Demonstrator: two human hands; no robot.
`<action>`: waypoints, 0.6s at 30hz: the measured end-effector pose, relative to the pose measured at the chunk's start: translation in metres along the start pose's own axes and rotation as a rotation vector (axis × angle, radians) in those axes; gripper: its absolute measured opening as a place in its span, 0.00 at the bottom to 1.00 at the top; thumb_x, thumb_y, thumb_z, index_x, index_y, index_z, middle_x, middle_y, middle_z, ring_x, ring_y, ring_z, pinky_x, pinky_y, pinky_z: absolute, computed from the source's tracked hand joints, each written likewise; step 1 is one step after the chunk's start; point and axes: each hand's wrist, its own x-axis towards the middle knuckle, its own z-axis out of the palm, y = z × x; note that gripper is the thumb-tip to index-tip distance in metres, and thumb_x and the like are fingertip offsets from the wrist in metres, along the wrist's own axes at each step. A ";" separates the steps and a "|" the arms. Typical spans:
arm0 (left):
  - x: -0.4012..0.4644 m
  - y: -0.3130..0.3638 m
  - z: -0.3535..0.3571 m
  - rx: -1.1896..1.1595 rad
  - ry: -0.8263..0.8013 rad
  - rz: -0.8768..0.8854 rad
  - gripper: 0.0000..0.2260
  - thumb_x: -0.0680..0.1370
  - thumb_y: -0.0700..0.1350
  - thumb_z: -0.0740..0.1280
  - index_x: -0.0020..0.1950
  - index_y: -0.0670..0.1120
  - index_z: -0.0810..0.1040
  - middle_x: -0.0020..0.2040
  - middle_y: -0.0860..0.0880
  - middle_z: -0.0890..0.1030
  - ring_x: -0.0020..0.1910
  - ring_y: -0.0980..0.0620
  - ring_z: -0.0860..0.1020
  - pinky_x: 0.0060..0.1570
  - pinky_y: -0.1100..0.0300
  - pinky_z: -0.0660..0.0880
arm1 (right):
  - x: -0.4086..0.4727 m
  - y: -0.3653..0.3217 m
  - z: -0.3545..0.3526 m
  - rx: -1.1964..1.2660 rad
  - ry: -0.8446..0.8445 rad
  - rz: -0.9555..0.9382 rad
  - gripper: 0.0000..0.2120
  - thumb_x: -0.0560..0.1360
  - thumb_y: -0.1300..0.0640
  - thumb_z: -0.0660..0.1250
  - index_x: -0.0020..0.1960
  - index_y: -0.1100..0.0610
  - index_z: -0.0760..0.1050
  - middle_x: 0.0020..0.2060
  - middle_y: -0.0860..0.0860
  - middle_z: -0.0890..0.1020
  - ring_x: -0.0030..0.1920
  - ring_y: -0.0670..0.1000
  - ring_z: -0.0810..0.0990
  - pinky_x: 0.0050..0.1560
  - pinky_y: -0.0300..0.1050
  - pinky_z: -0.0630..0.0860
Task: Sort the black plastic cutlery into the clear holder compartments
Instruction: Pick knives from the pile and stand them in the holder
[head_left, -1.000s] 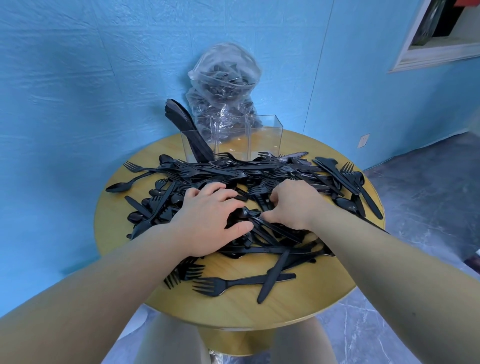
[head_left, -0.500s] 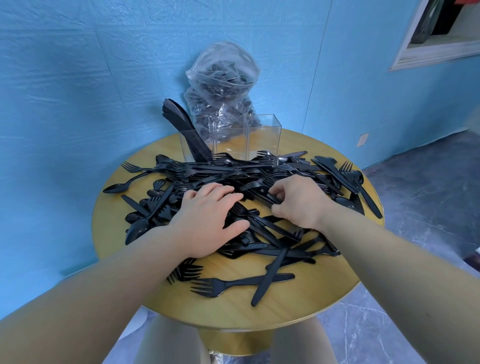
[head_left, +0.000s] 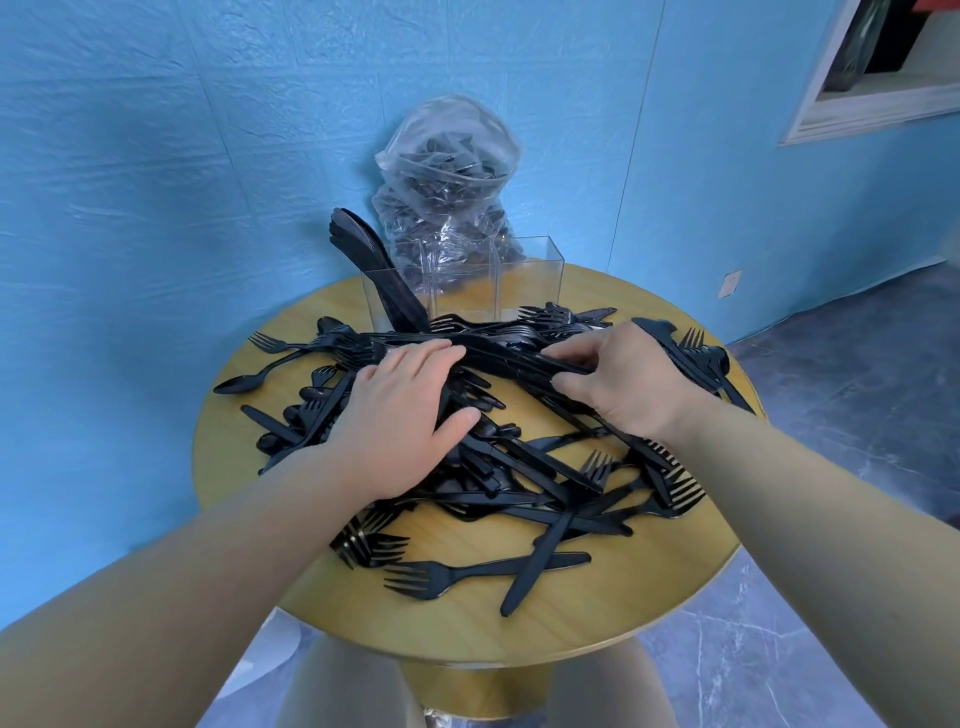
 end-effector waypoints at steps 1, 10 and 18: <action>0.000 0.000 -0.001 0.001 0.021 -0.007 0.29 0.79 0.59 0.56 0.77 0.51 0.54 0.77 0.53 0.57 0.75 0.52 0.55 0.71 0.48 0.56 | 0.000 -0.002 -0.001 0.027 0.018 -0.006 0.14 0.75 0.60 0.68 0.60 0.55 0.79 0.56 0.47 0.81 0.53 0.42 0.77 0.59 0.34 0.69; -0.008 -0.014 -0.017 -0.038 0.140 -0.118 0.29 0.79 0.54 0.62 0.77 0.50 0.56 0.74 0.50 0.63 0.71 0.50 0.65 0.67 0.48 0.67 | 0.001 -0.022 0.010 0.278 -0.098 -0.106 0.12 0.73 0.66 0.70 0.47 0.48 0.82 0.43 0.44 0.84 0.42 0.41 0.80 0.51 0.30 0.74; -0.017 -0.032 -0.011 -0.021 0.019 -0.141 0.16 0.80 0.48 0.61 0.68 0.51 0.73 0.63 0.52 0.76 0.57 0.52 0.76 0.56 0.55 0.74 | 0.005 -0.014 0.037 -0.006 -0.194 -0.073 0.11 0.73 0.58 0.72 0.55 0.51 0.80 0.46 0.45 0.82 0.50 0.45 0.81 0.60 0.41 0.74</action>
